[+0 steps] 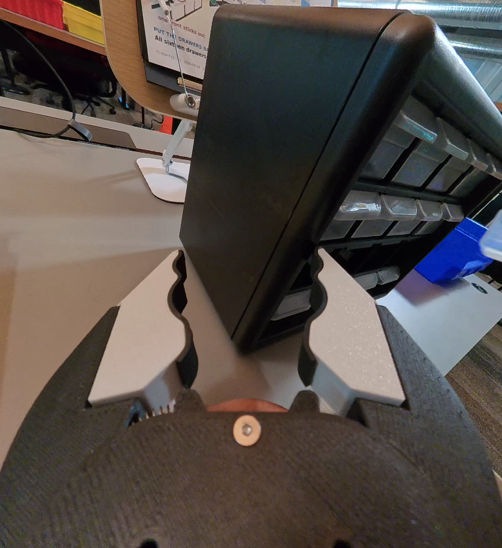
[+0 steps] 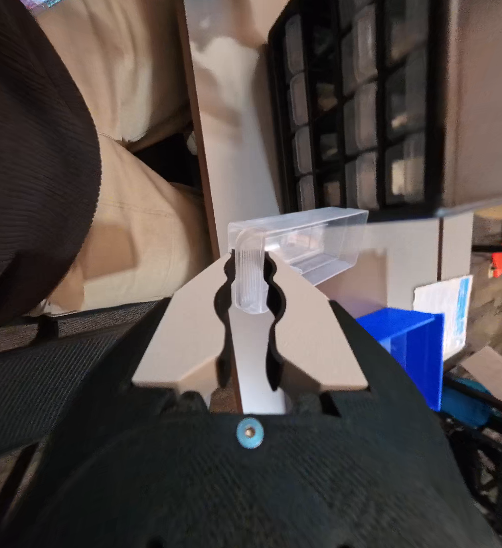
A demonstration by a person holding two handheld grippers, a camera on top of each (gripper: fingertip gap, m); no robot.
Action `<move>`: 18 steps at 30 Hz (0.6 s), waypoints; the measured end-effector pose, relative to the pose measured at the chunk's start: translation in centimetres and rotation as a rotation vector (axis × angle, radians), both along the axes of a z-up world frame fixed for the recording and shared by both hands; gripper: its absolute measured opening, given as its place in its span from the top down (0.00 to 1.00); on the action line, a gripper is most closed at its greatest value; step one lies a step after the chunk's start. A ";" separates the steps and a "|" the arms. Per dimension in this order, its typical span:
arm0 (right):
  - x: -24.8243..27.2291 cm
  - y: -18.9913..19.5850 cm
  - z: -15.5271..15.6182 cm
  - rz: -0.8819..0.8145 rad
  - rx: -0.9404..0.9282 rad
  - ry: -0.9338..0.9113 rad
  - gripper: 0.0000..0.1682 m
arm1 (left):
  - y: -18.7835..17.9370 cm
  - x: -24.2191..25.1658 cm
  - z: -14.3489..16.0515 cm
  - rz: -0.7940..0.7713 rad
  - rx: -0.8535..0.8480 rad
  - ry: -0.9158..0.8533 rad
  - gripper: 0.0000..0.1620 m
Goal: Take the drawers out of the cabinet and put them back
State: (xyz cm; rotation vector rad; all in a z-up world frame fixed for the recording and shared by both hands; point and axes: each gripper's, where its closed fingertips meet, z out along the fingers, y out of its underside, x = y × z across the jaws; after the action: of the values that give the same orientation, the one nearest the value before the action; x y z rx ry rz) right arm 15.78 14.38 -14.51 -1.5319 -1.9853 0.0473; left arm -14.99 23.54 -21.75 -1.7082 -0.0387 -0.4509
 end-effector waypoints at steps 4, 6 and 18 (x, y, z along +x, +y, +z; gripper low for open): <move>4.8 1.9 3.1 -0.139 0.029 0.054 0.90 | 0.0 0.0 0.0 0.005 0.000 0.004 0.48; 7.7 4.1 4.3 -0.255 0.053 0.070 0.90 | 0.0 0.0 0.0 0.009 0.000 0.008 0.48; 18.6 21.6 -3.8 -1.074 -0.428 0.050 0.90 | 0.0 0.0 0.0 0.003 0.004 0.015 0.49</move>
State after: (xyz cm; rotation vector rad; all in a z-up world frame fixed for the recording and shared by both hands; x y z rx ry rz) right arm 34.39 35.97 -18.29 -2.6429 -0.9214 0.0642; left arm -14.94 23.51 -21.70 -1.7070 -0.0300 -0.4354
